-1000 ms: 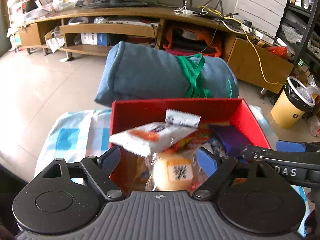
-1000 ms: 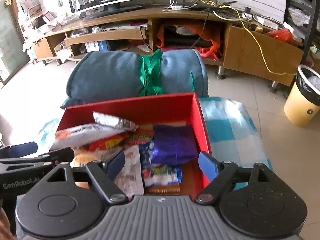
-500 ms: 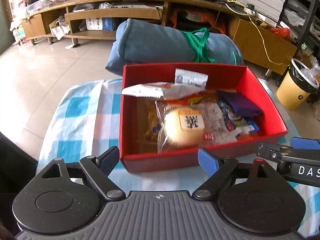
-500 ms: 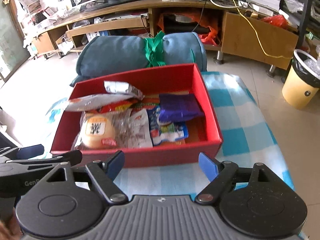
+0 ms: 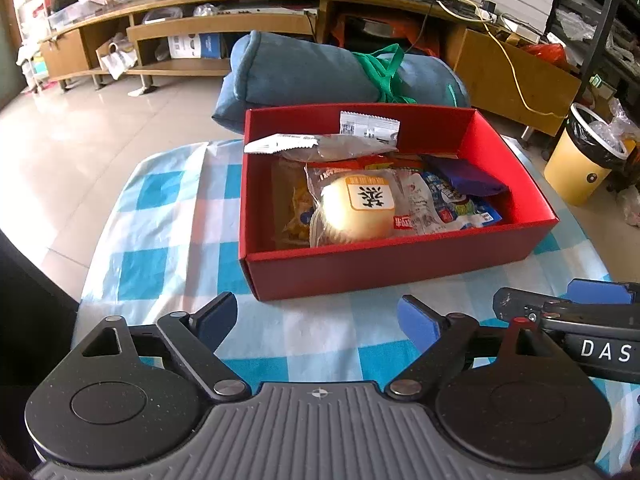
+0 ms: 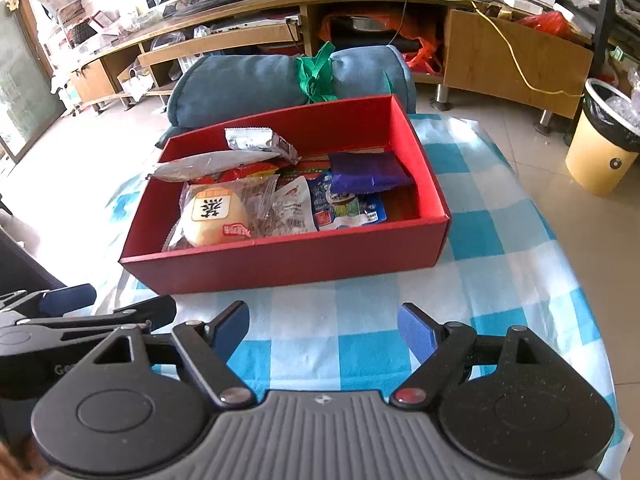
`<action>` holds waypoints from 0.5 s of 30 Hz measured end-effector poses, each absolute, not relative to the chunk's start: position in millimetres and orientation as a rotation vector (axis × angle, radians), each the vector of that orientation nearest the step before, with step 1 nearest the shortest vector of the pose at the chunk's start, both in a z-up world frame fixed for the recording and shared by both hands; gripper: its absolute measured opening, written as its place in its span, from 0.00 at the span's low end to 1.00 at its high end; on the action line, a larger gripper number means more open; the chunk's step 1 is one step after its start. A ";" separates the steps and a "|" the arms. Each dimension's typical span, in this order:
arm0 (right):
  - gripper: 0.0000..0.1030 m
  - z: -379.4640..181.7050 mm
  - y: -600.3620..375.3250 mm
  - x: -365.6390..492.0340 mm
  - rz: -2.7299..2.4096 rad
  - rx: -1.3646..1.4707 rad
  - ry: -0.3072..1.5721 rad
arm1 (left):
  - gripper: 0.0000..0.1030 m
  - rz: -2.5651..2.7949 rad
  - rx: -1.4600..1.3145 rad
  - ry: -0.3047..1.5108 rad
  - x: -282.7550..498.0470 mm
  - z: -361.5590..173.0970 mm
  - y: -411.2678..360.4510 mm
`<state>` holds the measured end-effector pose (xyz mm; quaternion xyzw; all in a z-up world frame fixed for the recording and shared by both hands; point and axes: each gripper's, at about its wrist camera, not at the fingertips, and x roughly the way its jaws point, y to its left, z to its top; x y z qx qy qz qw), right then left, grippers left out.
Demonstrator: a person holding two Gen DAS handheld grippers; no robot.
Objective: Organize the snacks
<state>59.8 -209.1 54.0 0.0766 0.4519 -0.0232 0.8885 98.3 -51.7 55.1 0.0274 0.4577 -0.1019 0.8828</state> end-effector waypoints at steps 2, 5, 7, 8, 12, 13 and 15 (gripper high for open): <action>0.75 54.1 -208.4 56.1 -0.049 0.163 0.941 | 0.89 -0.213 0.058 0.952 94.8 55.0 -50.8; 0.75 53.5 -206.3 49.3 -0.047 0.167 0.942 | 0.89 -0.214 0.062 0.953 90.5 54.1 -49.8; 0.75 53.3 -204.4 45.8 -0.045 0.167 0.942 | 0.89 -0.214 0.062 0.953 87.7 53.9 -49.1; 0.75 53.5 -203.8 44.1 -0.044 0.168 0.941 | 0.89 -0.214 0.061 0.952 86.2 54.0 -48.4; 0.75 54.3 -201.8 39.0 -0.039 0.170 0.939 | 0.89 -0.212 0.064 0.942 81.4 54.9 -47.0; 0.75 54.4 -201.6 38.0 -0.038 0.172 0.940 | 0.89 -0.211 0.064 0.940 80.3 55.1 -46.7; 0.75 54.6 -200.8 36.1 -0.037 0.171 0.940 | 0.89 -0.210 0.064 0.937 78.3 55.5 -46.1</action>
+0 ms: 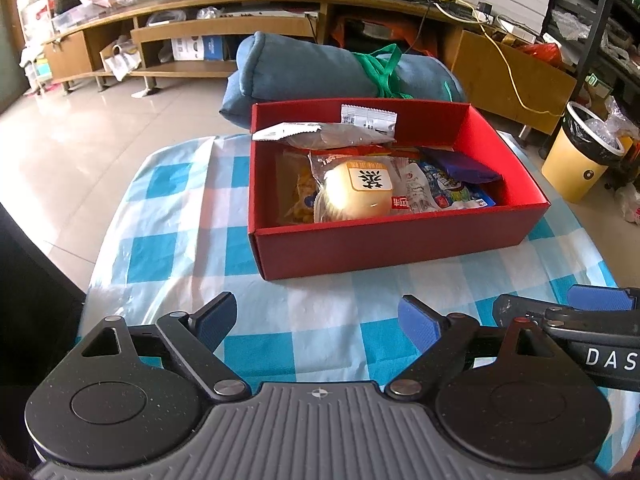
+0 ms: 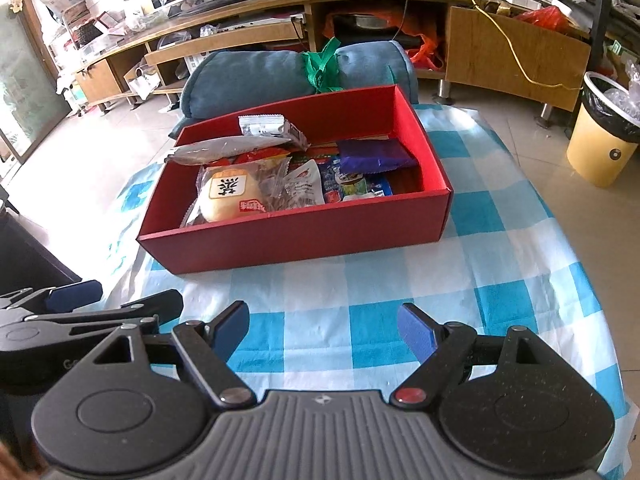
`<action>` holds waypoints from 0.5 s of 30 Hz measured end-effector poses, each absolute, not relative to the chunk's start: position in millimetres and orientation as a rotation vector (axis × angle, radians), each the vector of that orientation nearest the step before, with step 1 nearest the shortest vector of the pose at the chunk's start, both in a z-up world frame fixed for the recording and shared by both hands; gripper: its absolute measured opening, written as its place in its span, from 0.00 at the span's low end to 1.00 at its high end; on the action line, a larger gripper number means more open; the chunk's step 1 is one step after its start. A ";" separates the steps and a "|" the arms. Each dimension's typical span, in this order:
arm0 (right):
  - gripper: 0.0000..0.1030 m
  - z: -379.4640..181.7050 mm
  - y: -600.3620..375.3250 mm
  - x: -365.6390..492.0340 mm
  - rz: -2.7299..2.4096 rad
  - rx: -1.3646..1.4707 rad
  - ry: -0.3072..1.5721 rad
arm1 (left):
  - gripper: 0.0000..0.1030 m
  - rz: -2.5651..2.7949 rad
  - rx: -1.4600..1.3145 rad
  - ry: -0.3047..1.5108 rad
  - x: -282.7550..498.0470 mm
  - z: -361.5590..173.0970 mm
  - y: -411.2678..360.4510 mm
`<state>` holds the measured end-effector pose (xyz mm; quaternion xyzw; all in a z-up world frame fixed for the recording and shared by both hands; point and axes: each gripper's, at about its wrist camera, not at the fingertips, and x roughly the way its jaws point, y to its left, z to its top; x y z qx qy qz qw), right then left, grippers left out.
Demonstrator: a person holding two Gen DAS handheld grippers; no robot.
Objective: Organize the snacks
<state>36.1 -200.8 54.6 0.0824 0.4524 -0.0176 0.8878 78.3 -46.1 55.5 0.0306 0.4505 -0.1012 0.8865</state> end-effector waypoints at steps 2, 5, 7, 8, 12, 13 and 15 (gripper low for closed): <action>0.75 54.4 -200.3 33.6 -0.035 0.168 0.942 | 0.89 -0.210 0.064 0.937 75.7 55.1 -45.5; 0.75 54.4 -199.6 30.3 -0.032 0.166 0.944 | 0.89 -0.211 0.059 0.940 72.1 54.5 -44.2; 0.75 54.5 -198.9 27.8 -0.033 0.165 0.945 | 0.89 -0.213 0.058 0.939 70.1 54.4 -43.8; 0.75 54.6 -198.7 26.7 -0.033 0.164 0.945 | 0.89 -0.213 0.060 0.938 69.2 54.5 -43.7; 0.75 54.9 -198.6 23.5 -0.029 0.163 0.943 | 0.89 -0.213 0.064 0.927 64.2 55.4 -43.7; 0.75 55.2 -198.5 22.2 -0.028 0.163 0.942 | 0.89 -0.214 0.064 0.924 63.1 55.7 -43.5; 0.75 55.6 -198.5 20.2 -0.025 0.162 0.940 | 0.89 -0.217 0.065 0.920 61.1 56.1 -43.0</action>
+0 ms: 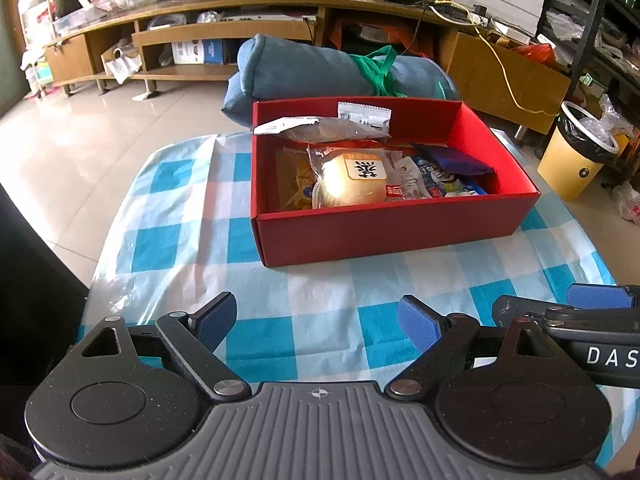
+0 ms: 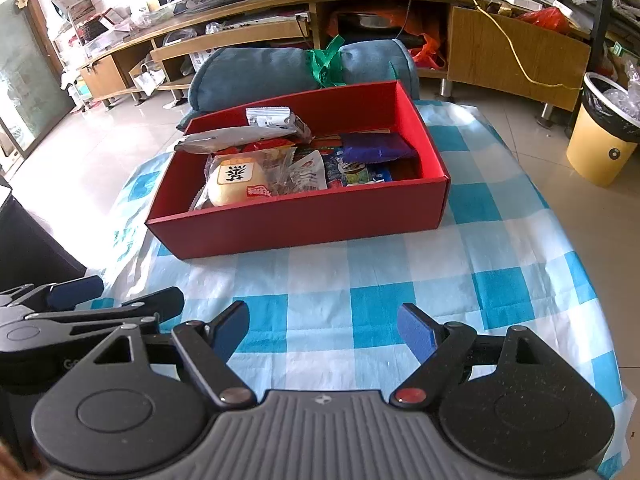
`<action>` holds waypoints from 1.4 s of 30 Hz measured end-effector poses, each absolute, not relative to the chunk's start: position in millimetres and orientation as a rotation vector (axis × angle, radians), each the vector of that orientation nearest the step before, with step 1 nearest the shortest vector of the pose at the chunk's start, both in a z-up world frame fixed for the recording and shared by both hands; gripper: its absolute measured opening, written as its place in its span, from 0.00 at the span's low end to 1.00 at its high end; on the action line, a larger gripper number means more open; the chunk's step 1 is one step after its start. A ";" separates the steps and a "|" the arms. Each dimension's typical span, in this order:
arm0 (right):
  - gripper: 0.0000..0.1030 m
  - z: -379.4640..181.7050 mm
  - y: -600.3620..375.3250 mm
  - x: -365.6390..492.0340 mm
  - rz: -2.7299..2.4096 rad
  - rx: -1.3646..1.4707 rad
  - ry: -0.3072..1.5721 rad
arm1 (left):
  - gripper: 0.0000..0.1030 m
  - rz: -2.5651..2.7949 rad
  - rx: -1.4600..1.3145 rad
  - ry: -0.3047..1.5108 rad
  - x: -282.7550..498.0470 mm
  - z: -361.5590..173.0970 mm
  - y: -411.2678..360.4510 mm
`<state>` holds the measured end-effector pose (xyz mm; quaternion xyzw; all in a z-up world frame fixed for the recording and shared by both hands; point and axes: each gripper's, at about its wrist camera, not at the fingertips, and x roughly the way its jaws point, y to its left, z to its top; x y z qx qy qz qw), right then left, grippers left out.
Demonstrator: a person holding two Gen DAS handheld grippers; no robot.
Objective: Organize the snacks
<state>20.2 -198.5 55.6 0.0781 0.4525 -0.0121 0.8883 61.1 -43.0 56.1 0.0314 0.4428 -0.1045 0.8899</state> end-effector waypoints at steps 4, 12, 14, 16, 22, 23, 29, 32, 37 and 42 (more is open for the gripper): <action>0.75 56.6 -198.1 16.7 -0.021 0.161 0.936 | 0.89 -0.215 0.072 0.903 56.5 57.3 -43.1; 0.75 58.3 -197.8 12.1 -0.014 0.160 0.930 | 0.88 -0.217 0.077 0.888 51.9 59.4 -42.7; 0.75 58.5 -197.7 11.6 -0.011 0.160 0.929 | 0.88 -0.218 0.075 0.889 51.5 59.5 -42.5; 0.75 58.9 -197.8 10.9 -0.008 0.159 0.928 | 0.88 -0.219 0.070 0.893 50.8 59.4 -41.7; 0.75 58.5 -198.5 10.8 -0.013 0.158 0.927 | 0.88 -0.229 0.055 0.918 50.9 57.2 -41.1; 0.75 58.4 -198.7 10.8 -0.014 0.158 0.928 | 0.88 -0.230 0.058 0.916 50.4 57.2 -41.4; 0.75 58.6 -199.7 11.1 -0.014 0.160 0.926 | 0.90 -0.227 0.055 0.915 50.2 57.3 -41.1; 0.75 58.6 -199.9 11.3 -0.014 0.160 0.928 | 0.90 -0.227 0.049 0.921 50.7 56.5 -40.8; 0.75 58.4 -200.0 11.3 -0.013 0.161 0.928 | 0.91 -0.229 0.050 0.920 50.9 56.4 -40.9; 0.75 58.5 -200.3 11.4 -0.012 0.162 0.927 | 0.95 -0.222 0.048 0.920 51.1 55.2 -40.3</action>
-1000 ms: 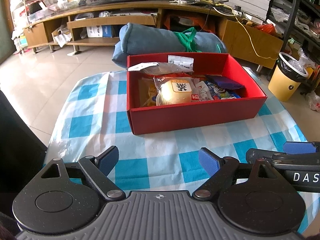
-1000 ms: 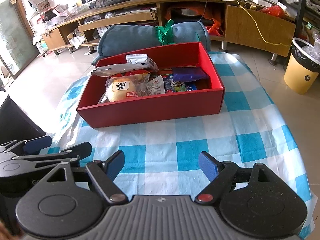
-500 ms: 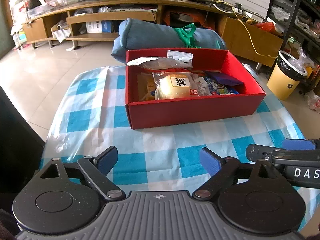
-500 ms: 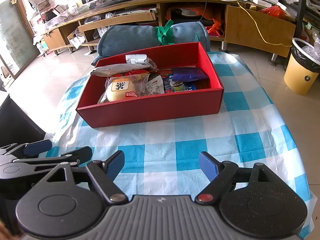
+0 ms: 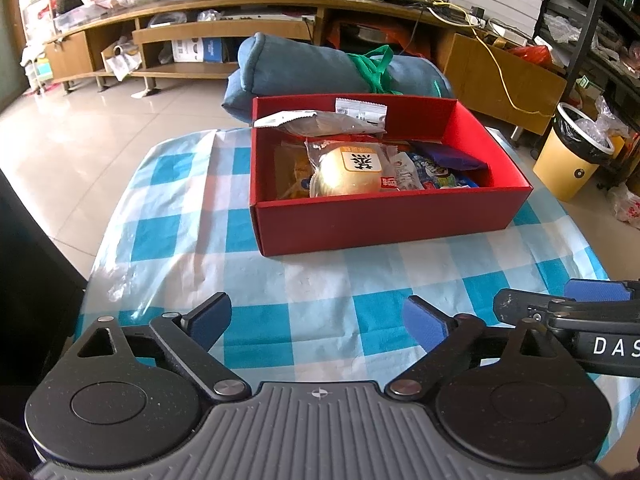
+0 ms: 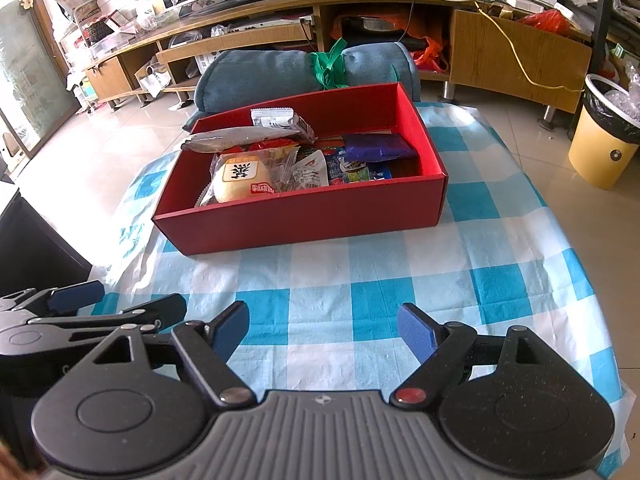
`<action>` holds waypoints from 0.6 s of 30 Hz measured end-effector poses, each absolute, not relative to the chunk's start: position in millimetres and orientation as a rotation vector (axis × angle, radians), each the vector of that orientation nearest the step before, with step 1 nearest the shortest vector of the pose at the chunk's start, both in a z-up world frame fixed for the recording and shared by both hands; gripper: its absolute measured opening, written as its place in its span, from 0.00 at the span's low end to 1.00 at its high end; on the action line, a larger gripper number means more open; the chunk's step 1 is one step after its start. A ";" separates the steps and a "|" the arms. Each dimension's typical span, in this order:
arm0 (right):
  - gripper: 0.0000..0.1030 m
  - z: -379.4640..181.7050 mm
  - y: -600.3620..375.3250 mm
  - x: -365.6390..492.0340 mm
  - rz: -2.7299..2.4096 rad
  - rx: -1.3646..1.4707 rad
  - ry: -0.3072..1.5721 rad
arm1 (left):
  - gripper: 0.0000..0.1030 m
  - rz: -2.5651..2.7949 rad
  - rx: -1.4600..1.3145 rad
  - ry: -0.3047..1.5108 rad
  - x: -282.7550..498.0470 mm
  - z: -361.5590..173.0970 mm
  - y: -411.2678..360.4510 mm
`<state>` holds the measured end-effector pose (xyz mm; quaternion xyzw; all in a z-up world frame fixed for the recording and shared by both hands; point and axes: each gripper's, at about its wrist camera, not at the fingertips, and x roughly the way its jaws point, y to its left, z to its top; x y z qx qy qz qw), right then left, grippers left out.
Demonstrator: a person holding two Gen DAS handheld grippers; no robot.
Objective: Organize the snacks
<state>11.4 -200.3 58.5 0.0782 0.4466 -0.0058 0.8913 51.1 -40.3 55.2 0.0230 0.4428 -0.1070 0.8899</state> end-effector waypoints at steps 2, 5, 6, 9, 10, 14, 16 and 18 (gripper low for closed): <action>0.75 58.4 -200.4 11.4 -0.011 0.164 0.925 | 0.97 -0.214 0.048 0.915 51.0 55.1 -40.0; 0.75 57.3 -200.0 11.2 -0.011 0.165 0.925 | 0.99 -0.199 0.060 0.912 51.4 55.6 -40.5; 0.75 57.6 -200.1 11.1 -0.011 0.164 0.926 | 1.00 -0.192 0.068 0.909 51.4 55.6 -41.3; 0.75 56.7 -199.3 10.9 -0.013 0.161 0.930 | 1.00 -0.179 0.092 0.902 50.8 56.0 -42.9; 0.75 56.7 -199.4 11.3 -0.013 0.161 0.930 | 1.00 -0.178 0.099 0.898 50.5 56.4 -43.5; 0.75 57.5 -199.7 11.0 -0.012 0.163 0.928 | 1.00 -0.179 0.099 0.894 50.8 56.9 -42.9; 0.75 57.4 -199.4 10.9 -0.012 0.162 0.928 | 1.00 -0.179 0.097 0.894 51.0 56.4 -42.7; 0.75 57.4 -199.2 10.8 -0.012 0.162 0.929 | 1.00 -0.178 0.099 0.890 50.8 56.5 -42.8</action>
